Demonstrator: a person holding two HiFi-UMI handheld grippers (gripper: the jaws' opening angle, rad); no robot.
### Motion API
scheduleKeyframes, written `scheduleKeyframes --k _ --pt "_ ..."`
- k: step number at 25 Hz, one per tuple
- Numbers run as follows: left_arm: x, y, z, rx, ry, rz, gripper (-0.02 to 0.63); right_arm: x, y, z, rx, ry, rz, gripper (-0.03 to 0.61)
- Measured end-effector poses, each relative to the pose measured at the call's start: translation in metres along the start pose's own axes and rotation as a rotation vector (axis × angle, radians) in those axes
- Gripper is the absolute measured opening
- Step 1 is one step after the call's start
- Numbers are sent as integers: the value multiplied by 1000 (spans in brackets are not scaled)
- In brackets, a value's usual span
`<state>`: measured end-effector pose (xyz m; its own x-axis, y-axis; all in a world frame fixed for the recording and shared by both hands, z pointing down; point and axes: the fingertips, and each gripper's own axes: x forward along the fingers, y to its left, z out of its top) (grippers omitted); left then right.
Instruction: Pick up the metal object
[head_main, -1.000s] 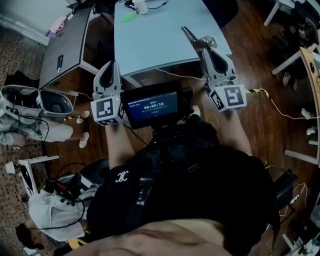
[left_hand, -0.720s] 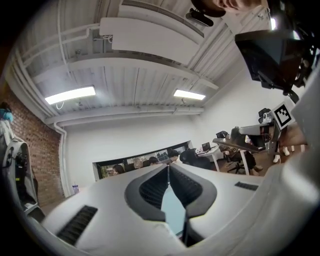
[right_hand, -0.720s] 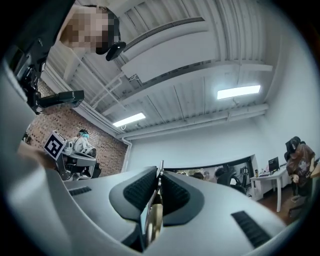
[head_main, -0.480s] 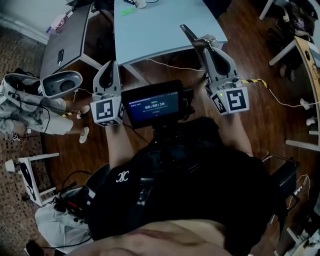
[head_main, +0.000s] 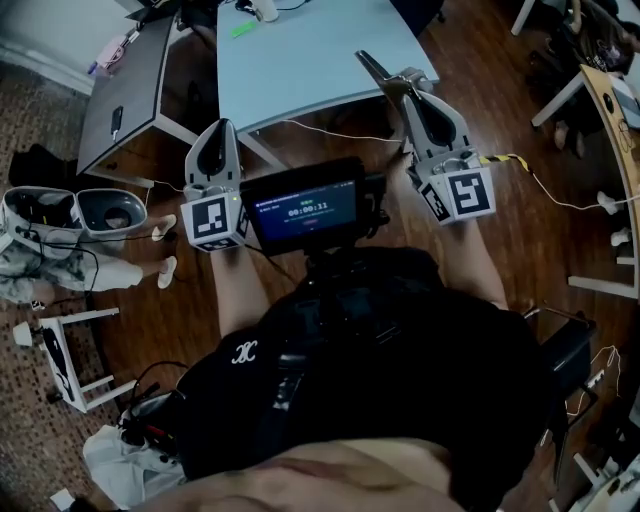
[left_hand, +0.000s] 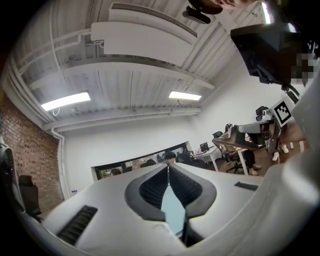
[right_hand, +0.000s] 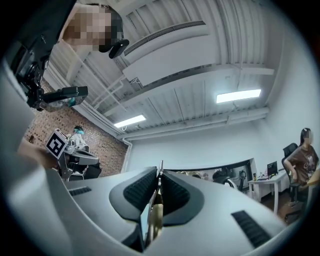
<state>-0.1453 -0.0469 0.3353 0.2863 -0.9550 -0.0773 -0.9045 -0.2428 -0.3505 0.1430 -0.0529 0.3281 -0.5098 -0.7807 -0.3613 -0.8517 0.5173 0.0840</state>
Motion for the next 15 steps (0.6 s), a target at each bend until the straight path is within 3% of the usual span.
scheduleKeyframes --k 6,15 --pt "-3 -1 -8 -3 6 5 15 0 2 -7 2 -2 6 23" --pt "5 -25 13 5 15 22 12 -7 -22 1 16 1 38 23"
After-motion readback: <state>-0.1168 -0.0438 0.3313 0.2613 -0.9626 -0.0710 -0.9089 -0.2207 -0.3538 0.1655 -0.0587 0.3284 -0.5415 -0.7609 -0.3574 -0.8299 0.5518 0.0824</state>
